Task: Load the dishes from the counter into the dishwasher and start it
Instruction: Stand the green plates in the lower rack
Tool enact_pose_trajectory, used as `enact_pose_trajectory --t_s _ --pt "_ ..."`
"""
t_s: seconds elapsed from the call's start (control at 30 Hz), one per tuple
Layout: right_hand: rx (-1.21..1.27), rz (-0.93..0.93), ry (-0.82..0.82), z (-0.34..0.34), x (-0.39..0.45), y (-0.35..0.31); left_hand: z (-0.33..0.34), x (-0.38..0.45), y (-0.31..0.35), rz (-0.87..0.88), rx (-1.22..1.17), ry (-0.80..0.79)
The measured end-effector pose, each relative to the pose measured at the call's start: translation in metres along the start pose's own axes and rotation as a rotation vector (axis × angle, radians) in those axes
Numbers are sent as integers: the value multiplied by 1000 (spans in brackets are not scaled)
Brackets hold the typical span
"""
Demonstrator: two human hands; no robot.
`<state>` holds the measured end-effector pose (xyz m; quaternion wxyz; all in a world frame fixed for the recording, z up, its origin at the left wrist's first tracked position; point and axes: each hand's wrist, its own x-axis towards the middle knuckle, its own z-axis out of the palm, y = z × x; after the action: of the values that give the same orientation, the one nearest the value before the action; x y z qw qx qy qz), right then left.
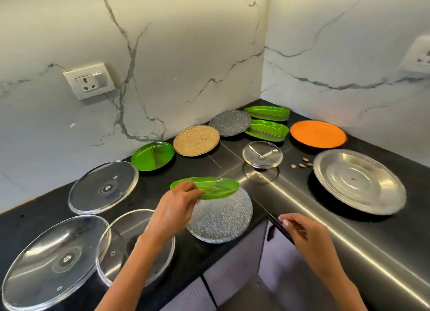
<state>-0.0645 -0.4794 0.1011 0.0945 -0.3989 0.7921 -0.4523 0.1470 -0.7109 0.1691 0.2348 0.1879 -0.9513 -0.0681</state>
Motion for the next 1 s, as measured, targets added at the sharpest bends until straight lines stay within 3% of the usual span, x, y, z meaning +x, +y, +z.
enact_pose_trajectory --t_s 0.33,0.47,0.73,0.9,1.0 --pt "-143 226 459 -127 -234 28 32 -23 211 503 -428 -232" --pt "-143 470 686 -155 -357 38 56 -56 305 768 -560 -335" --pt "-256 880 1072 -154 -550 36 101 -136 469 1221 -776 -613" --pt "-271 1113 1180 -124 -645 69 170 -214 550 1403 -804 -852" --pt "-388 1118 1121 -100 -679 99 219 -263 588 1494 -782 -969"
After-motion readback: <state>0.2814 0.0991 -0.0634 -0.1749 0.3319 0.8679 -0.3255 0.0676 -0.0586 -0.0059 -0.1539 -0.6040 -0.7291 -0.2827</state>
